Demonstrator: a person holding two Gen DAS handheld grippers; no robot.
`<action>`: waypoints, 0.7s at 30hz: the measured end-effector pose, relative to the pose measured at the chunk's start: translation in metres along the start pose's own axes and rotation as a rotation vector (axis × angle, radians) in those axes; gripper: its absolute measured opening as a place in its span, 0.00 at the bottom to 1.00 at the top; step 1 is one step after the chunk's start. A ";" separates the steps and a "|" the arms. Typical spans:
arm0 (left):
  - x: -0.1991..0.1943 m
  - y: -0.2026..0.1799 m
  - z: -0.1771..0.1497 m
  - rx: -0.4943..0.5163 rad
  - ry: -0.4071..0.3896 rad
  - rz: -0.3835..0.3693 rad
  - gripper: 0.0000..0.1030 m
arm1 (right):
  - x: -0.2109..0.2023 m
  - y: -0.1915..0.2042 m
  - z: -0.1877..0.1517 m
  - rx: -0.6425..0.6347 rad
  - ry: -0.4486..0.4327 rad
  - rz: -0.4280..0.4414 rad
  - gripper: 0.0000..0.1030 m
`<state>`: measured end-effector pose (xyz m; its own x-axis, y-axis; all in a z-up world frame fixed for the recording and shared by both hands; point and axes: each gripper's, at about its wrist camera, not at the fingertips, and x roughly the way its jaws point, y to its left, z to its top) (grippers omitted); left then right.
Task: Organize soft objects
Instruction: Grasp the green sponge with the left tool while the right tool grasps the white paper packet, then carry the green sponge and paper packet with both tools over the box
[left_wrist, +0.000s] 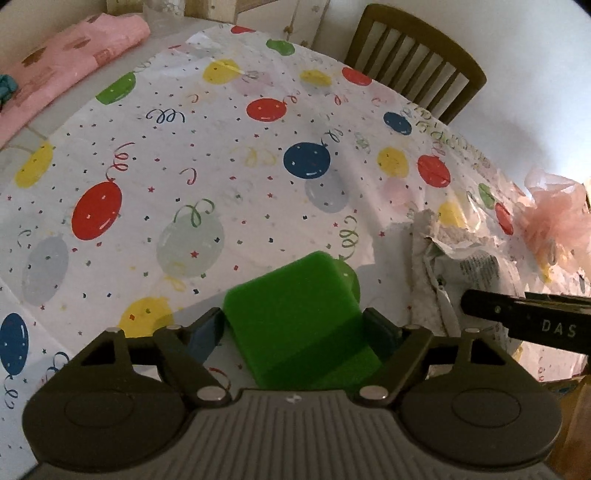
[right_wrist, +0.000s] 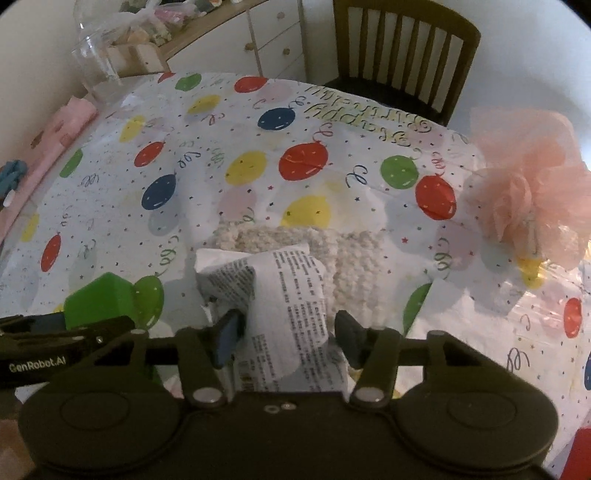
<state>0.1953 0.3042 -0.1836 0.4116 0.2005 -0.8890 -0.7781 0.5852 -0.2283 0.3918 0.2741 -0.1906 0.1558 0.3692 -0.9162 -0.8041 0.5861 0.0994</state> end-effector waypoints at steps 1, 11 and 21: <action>0.000 0.002 0.000 -0.006 -0.002 -0.004 0.78 | -0.002 0.000 -0.001 0.001 -0.009 0.000 0.48; -0.018 0.018 -0.001 -0.038 -0.061 -0.053 0.76 | -0.033 0.004 -0.006 0.002 -0.093 -0.008 0.23; -0.064 0.029 0.010 -0.050 -0.138 -0.060 0.76 | -0.090 -0.012 -0.015 0.030 -0.194 -0.058 0.23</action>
<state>0.1506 0.3160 -0.1293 0.5166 0.2745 -0.8110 -0.7716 0.5599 -0.3020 0.3789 0.2232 -0.1146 0.3112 0.4642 -0.8293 -0.7735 0.6307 0.0627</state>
